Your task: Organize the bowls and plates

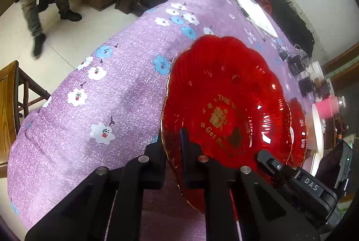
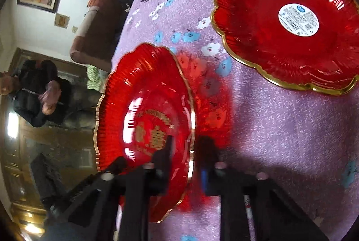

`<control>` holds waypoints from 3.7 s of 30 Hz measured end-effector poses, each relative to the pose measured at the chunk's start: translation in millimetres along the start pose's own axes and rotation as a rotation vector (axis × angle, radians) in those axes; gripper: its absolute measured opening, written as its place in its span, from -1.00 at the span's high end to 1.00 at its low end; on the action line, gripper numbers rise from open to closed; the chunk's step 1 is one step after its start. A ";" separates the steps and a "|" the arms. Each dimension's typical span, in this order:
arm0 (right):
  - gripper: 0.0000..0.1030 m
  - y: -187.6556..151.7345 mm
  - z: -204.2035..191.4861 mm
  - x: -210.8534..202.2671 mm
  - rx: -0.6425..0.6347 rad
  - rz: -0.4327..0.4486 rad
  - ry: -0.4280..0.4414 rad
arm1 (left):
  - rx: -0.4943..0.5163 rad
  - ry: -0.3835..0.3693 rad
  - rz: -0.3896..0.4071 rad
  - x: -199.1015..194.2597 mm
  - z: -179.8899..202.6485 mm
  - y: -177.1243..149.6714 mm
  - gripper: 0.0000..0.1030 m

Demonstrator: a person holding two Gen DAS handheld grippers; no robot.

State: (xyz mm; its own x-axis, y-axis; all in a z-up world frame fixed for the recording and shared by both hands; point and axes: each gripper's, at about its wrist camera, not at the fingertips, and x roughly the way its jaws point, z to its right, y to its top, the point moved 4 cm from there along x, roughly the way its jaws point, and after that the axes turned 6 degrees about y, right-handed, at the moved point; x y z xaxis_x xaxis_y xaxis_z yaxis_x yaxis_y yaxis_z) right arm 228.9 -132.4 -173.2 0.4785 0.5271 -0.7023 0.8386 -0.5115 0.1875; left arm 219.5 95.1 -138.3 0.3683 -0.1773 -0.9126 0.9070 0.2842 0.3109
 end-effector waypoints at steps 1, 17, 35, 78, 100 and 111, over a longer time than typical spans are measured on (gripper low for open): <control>0.86 -1.7 0.8 -0.4 -0.005 0.008 -0.005 | 0.005 0.001 0.000 -0.2 -0.3 -0.2 0.83; 0.86 -41.3 -2.1 -22.8 -0.089 0.010 -0.016 | 0.072 0.038 0.027 -36.6 -14.6 -44.1 0.82; -0.09 -105.2 0.3 -52.7 -0.198 -0.022 0.018 | 0.053 0.112 0.030 -66.0 -52.1 -102.2 0.39; -0.13 68.6 132.7 -126.1 0.176 0.301 0.116 | 0.088 -0.133 -0.130 47.4 209.5 -7.2 0.20; 0.74 74.1 159.2 -113.2 0.268 0.295 0.164 | 0.164 -0.075 -0.113 66.3 225.7 -10.9 0.82; 0.82 69.9 154.6 -115.4 0.243 0.305 0.157 | 0.222 -0.038 -0.085 53.3 224.5 -17.6 0.86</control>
State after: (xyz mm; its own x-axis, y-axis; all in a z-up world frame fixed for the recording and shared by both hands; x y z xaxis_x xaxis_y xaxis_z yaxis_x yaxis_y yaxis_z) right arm 192.1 -333.9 -185.3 0.7453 0.4142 -0.5225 0.5754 -0.7955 0.1901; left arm 269.0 -130.9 -132.8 0.2923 -0.2287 -0.9286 0.9562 0.0533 0.2879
